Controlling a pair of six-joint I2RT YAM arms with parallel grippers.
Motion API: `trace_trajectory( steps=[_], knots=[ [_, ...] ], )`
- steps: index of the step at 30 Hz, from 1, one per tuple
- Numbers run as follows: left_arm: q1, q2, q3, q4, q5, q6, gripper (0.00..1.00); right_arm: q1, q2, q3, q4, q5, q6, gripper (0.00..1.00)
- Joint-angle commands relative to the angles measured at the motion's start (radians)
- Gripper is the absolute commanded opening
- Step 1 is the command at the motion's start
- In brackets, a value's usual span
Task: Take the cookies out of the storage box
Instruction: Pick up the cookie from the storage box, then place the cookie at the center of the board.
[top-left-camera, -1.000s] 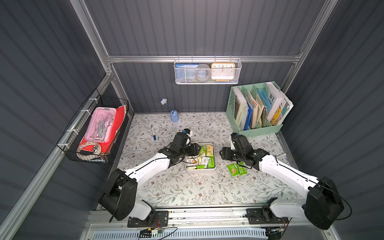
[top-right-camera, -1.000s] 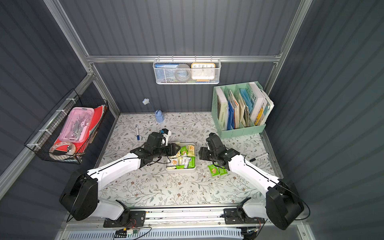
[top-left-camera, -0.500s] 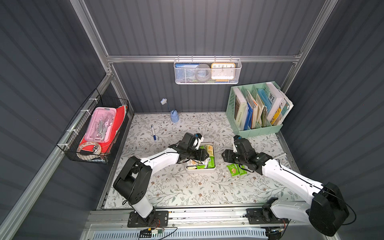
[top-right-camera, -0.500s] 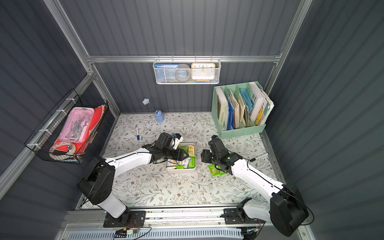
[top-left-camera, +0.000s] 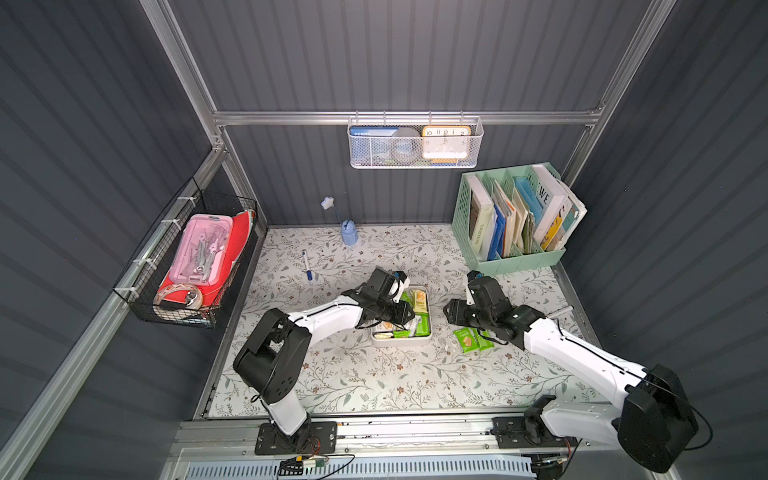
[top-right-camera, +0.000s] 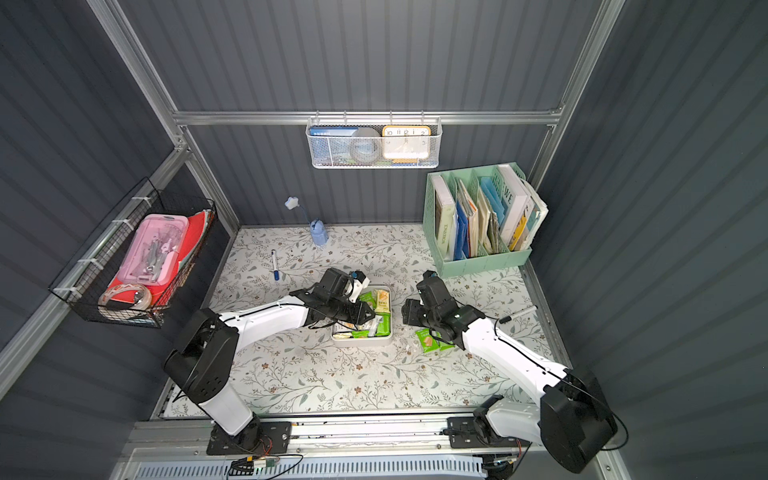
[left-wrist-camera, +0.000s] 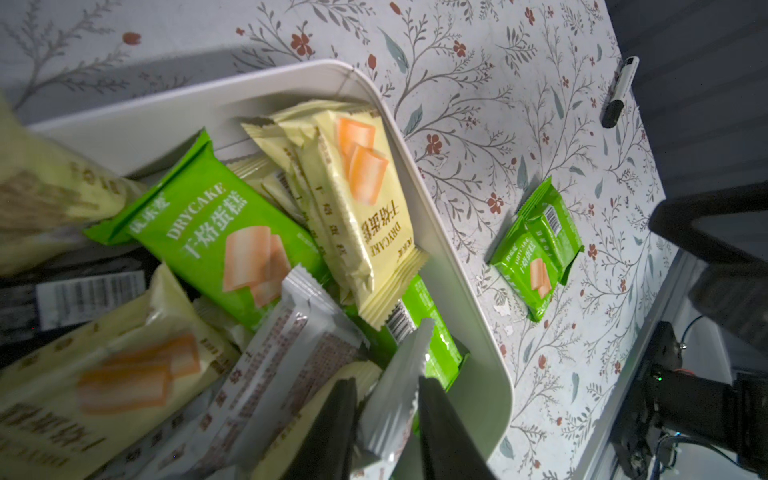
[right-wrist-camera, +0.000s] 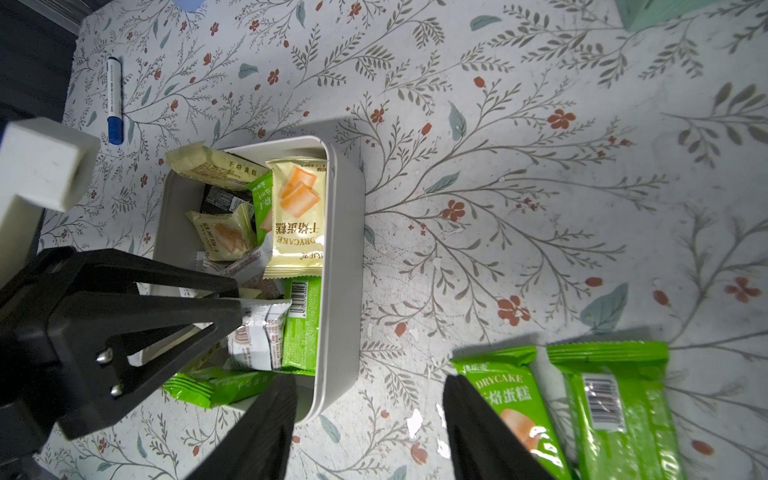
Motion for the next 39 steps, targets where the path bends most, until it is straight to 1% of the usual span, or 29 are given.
trace_trajectory(
  steps=[1, 2, 3, 4, 8, 10, 11, 13, 16, 19, 22, 24, 27, 30, 36, 39],
  knots=[
    [-0.006, 0.007, 0.021, -0.026, -0.004, 0.014, 0.16, -0.004, -0.011, -0.009, -0.013, 0.004, 0.01, 0.62],
    [-0.006, 0.004, 0.021, -0.029, -0.006, 0.014, 0.12, -0.005, -0.01, -0.011, -0.013, 0.007, 0.009, 0.62],
    [-0.006, 0.0, 0.021, -0.031, -0.009, 0.014, 0.08, -0.004, -0.041, -0.012, -0.015, 0.009, 0.01, 0.62],
    [-0.006, -0.004, 0.022, -0.034, -0.011, 0.014, 0.05, -0.005, -0.044, -0.014, -0.014, 0.01, 0.01, 0.62],
    [-0.006, -0.037, 0.025, -0.051, -0.009, 0.016, 0.0, -0.004, -0.052, -0.014, -0.015, 0.011, 0.01, 0.62],
    [-0.006, -0.063, 0.028, -0.056, -0.01, 0.011, 0.0, -0.004, -0.055, -0.014, -0.015, 0.01, 0.011, 0.61],
    [-0.005, -0.081, 0.031, -0.057, -0.041, 0.005, 0.0, -0.004, -0.059, -0.014, -0.015, 0.01, 0.011, 0.61],
    [-0.006, -0.119, 0.039, -0.056, -0.056, -0.01, 0.0, -0.004, -0.07, -0.014, -0.019, 0.017, 0.013, 0.61],
    [-0.006, -0.181, 0.04, -0.031, -0.07, -0.053, 0.0, -0.005, -0.108, -0.021, -0.021, 0.049, 0.023, 0.61],
    [-0.005, -0.228, 0.037, 0.022, -0.062, -0.123, 0.0, -0.008, -0.171, -0.046, -0.013, 0.108, 0.04, 0.61],
    [-0.013, -0.24, 0.02, 0.133, -0.053, -0.246, 0.0, -0.017, -0.253, -0.056, -0.048, 0.161, 0.053, 0.61],
    [-0.049, -0.228, -0.005, 0.231, -0.058, -0.343, 0.0, -0.022, -0.306, -0.063, -0.077, 0.205, 0.067, 0.61],
    [-0.141, -0.172, 0.0, 0.309, -0.132, -0.446, 0.0, -0.03, -0.376, -0.084, -0.099, 0.254, 0.081, 0.61],
    [-0.218, -0.108, 0.033, 0.33, -0.197, -0.498, 0.0, -0.034, -0.419, -0.101, -0.121, 0.285, 0.085, 0.61],
    [-0.313, -0.001, 0.037, 0.344, -0.311, -0.616, 0.0, -0.037, -0.452, -0.105, -0.176, 0.307, 0.089, 0.61],
    [-0.359, 0.055, 0.041, 0.353, -0.35, -0.668, 0.0, -0.038, -0.461, -0.114, -0.177, 0.307, 0.098, 0.61]
  ],
)
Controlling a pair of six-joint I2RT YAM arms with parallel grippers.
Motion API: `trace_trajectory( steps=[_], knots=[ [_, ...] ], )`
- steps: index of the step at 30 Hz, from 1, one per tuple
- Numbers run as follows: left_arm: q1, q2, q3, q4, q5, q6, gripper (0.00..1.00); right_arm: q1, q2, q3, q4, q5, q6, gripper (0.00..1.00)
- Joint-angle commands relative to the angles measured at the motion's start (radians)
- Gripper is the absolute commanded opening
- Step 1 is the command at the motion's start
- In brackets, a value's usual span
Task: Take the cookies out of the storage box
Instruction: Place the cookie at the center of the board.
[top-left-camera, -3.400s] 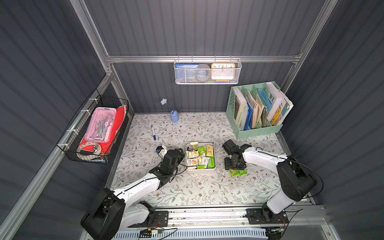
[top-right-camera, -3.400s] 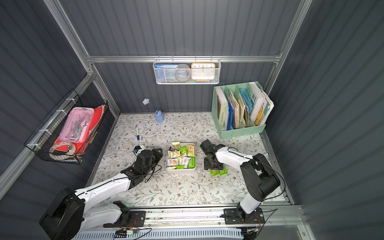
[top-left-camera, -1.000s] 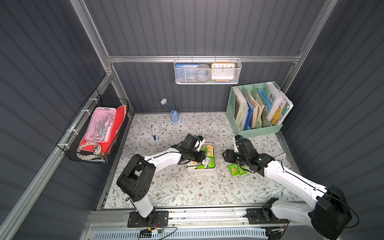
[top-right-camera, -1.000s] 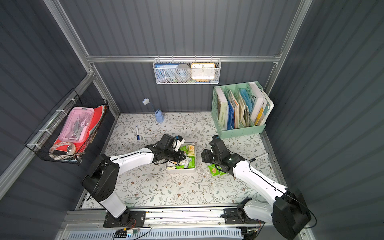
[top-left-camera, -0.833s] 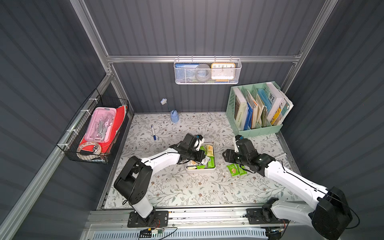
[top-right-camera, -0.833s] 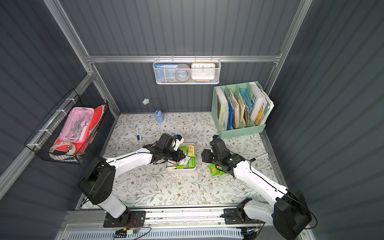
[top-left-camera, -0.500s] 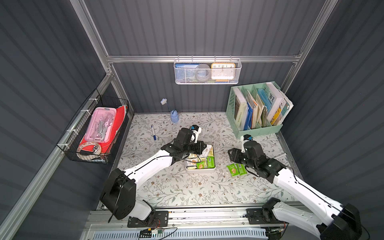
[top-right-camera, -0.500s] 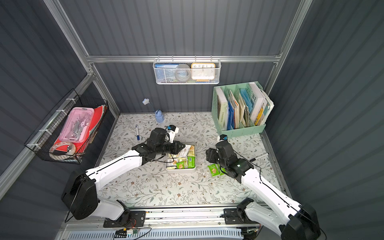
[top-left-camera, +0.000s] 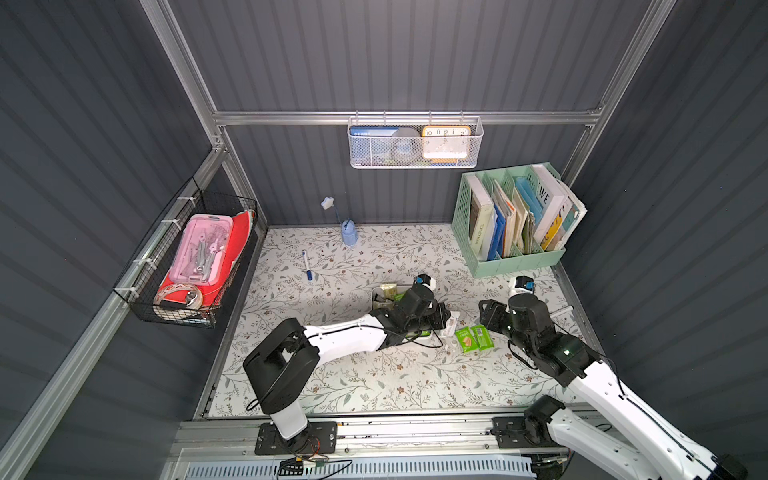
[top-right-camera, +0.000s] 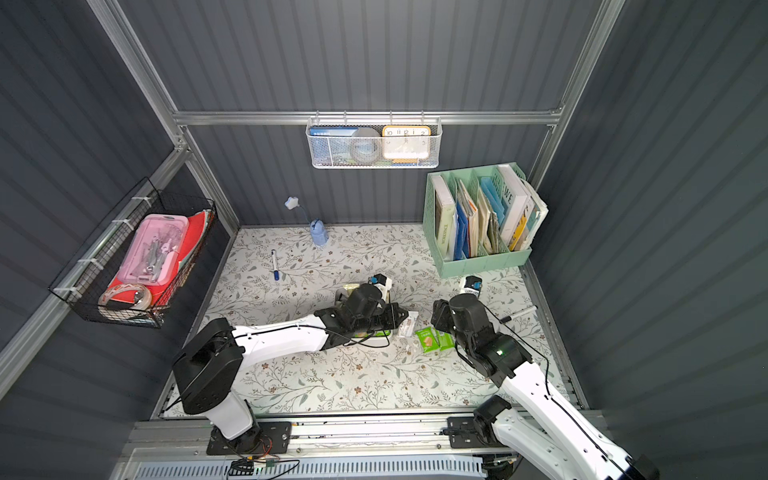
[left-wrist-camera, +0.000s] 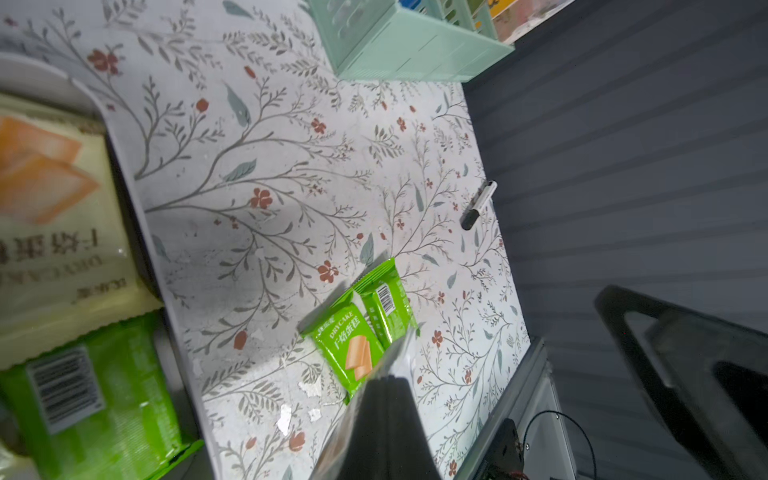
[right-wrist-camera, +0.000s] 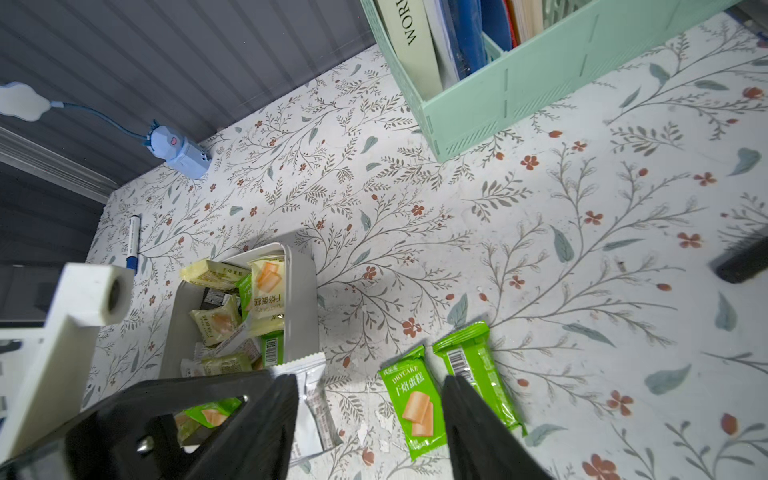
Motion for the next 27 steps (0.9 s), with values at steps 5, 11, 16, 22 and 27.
trace_trajectory(
  steps=[5, 11, 16, 22, 27],
  knots=[
    [-0.073, 0.105, 0.045, -0.003, -0.173, -0.139, 0.0, -0.005, -0.008, -0.028, -0.027, 0.024, 0.02, 0.61],
    [-0.103, 0.169, 0.096, -0.053, -0.264, -0.154, 0.05, -0.006, 0.002, -0.031, -0.02, 0.011, 0.02, 0.61],
    [-0.123, 0.212, 0.156, -0.171, -0.326, -0.148, 0.26, -0.006, 0.002, -0.037, -0.017, 0.012, 0.02, 0.61],
    [-0.144, 0.215, 0.207, -0.258, -0.409, -0.111, 0.37, -0.006, 0.012, -0.039, -0.017, 0.008, 0.02, 0.61],
    [-0.163, 0.153, 0.206, -0.268, -0.499, -0.09, 0.46, -0.006, 0.029, -0.039, 0.016, -0.003, 0.012, 0.61]
  ],
)
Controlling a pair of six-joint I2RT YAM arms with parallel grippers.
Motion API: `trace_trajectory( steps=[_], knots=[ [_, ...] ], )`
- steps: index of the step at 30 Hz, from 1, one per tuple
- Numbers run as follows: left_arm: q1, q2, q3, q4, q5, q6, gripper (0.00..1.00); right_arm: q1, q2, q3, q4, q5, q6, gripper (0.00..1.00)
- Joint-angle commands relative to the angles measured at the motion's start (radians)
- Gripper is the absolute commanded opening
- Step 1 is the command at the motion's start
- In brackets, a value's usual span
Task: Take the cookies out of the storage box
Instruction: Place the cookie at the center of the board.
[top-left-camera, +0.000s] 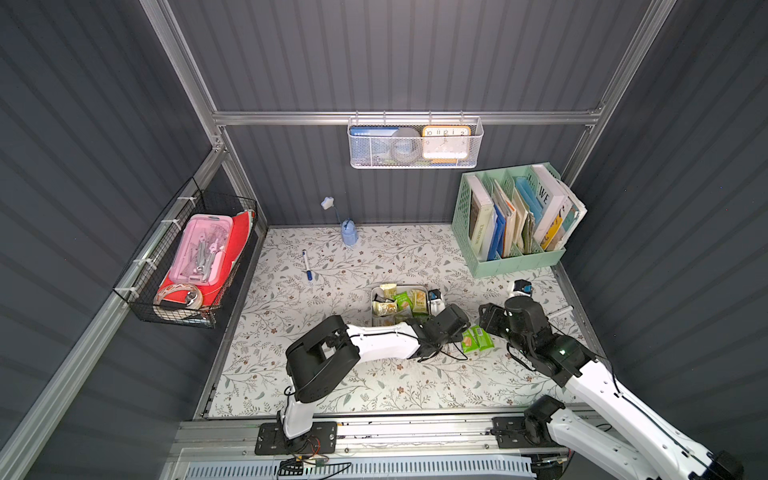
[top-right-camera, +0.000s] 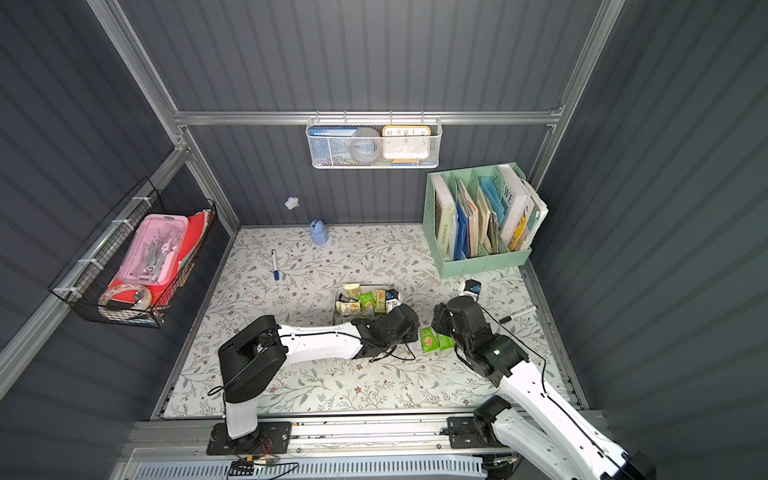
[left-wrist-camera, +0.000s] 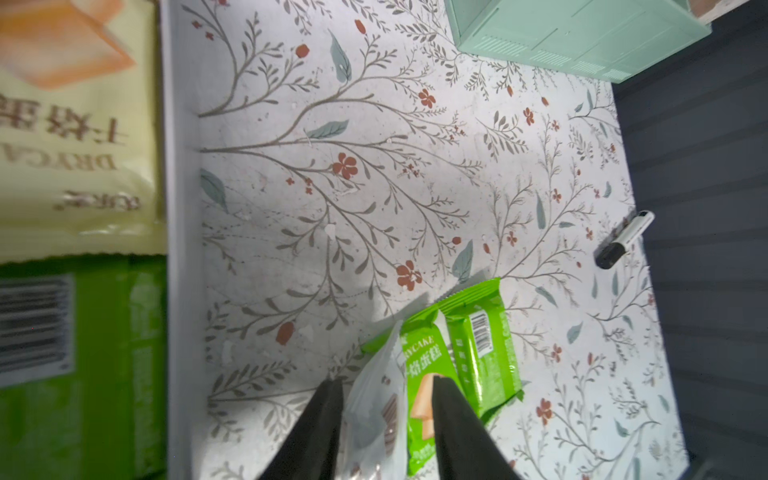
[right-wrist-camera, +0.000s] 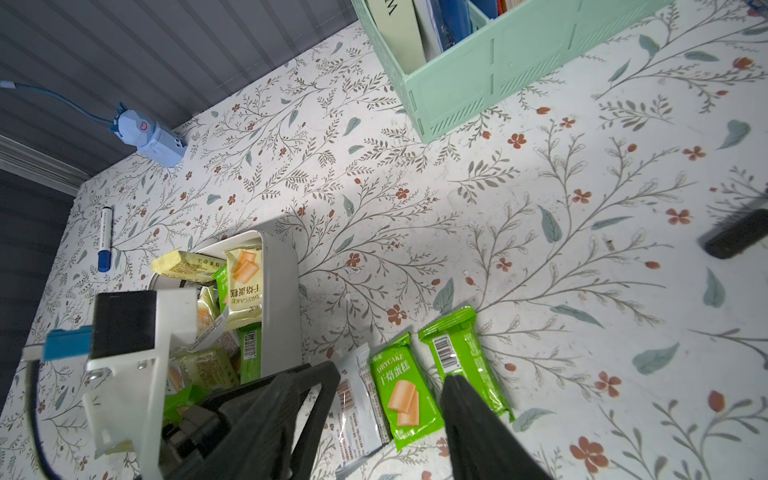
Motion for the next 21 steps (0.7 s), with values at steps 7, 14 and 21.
trace_trajectory(
  steps=[7, 14, 21],
  knots=[
    [-0.017, -0.229, -0.059, -0.03, -0.248, 0.038, 0.51, -0.002, 0.061, 0.003, 0.063, -0.092, -0.04, 0.6],
    [0.044, -0.388, -0.126, -0.033, -0.343, 0.121, 0.51, 0.017, 0.194, 0.068, 0.154, -0.33, -0.171, 0.59],
    [0.185, -0.564, -0.294, 0.071, -0.291, 0.102, 0.51, 0.086, 0.367, 0.13, 0.27, -0.555, -0.427, 0.57]
  ],
)
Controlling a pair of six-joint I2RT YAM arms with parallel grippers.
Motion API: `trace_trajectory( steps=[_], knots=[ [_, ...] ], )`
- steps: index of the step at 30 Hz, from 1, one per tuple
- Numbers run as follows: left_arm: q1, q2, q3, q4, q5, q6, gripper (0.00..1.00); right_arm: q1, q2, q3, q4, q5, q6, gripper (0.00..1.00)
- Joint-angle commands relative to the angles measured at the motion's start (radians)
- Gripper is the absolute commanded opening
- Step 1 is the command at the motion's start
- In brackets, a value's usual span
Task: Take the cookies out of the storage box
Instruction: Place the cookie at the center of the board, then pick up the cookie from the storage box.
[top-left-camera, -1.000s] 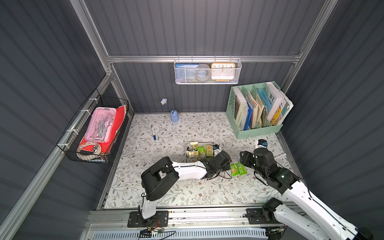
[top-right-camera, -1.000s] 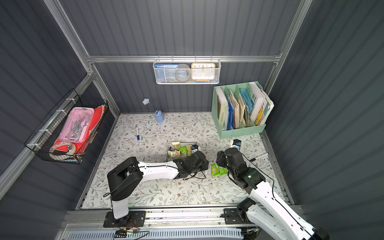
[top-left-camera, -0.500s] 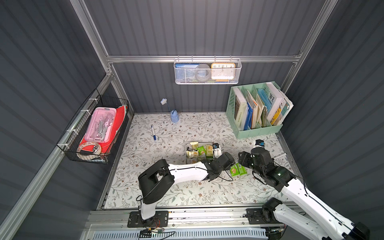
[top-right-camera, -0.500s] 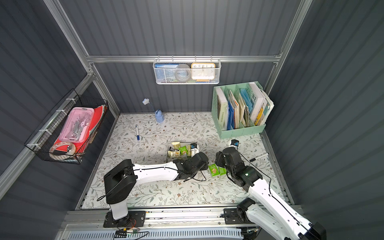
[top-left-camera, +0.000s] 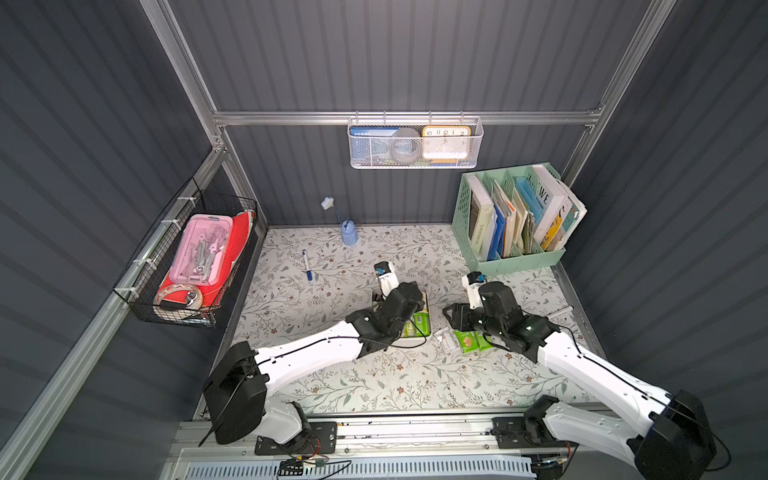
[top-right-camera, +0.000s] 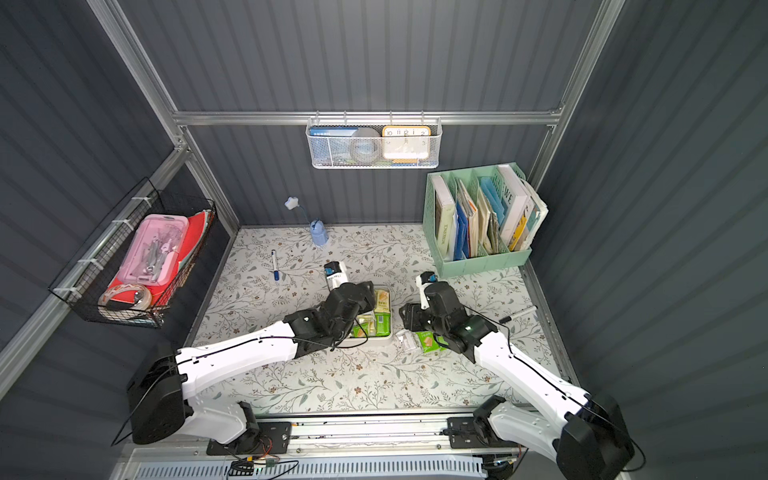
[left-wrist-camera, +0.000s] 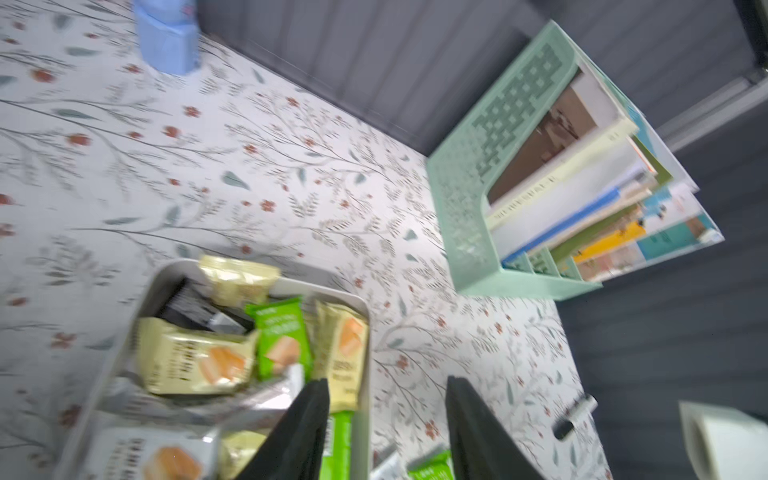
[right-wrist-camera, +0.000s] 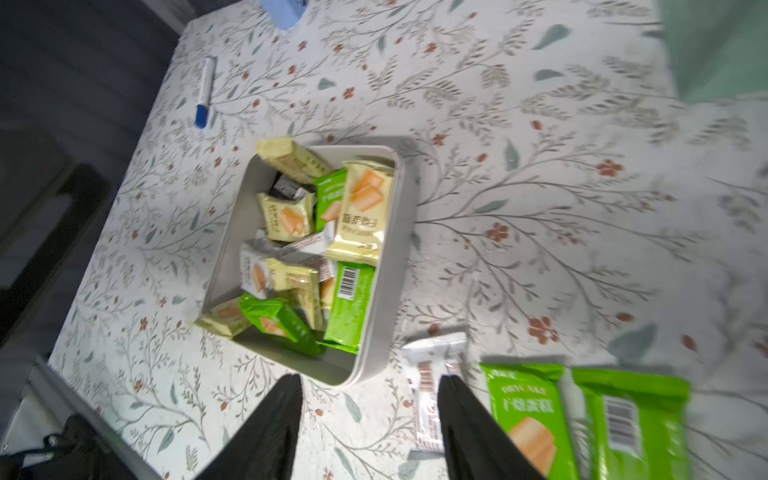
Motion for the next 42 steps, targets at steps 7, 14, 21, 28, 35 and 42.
trace_trajectory(
  steps=[7, 14, 21, 28, 35, 42],
  knots=[
    [0.07, -0.139, -0.136, 0.07, 0.011, -0.019, 0.5, 0.072, 0.22, 0.144, 0.042, -0.335, -0.413, 0.58],
    [0.159, -0.201, -0.254, 0.14, 0.104, -0.075, 0.49, 0.072, 0.386, 0.261, -0.018, -0.39, -0.501, 0.57],
    [0.284, -0.22, -0.369, 0.249, 0.265, -0.115, 0.49, 0.074, 0.5, 0.311, -0.043, -0.373, -0.48, 0.55],
    [0.352, -0.191, -0.427, 0.313, 0.353, -0.162, 0.49, 0.074, 0.578, 0.334, -0.043, -0.37, -0.454, 0.53],
    [0.387, -0.163, -0.473, 0.376, 0.397, -0.217, 0.49, 0.092, 0.631, 0.352, -0.02, -0.372, -0.45, 0.5],
    [0.39, -0.164, -0.477, 0.374, 0.398, -0.22, 0.49, 0.104, 0.664, 0.369, 0.004, -0.389, -0.442, 0.44]
  ],
)
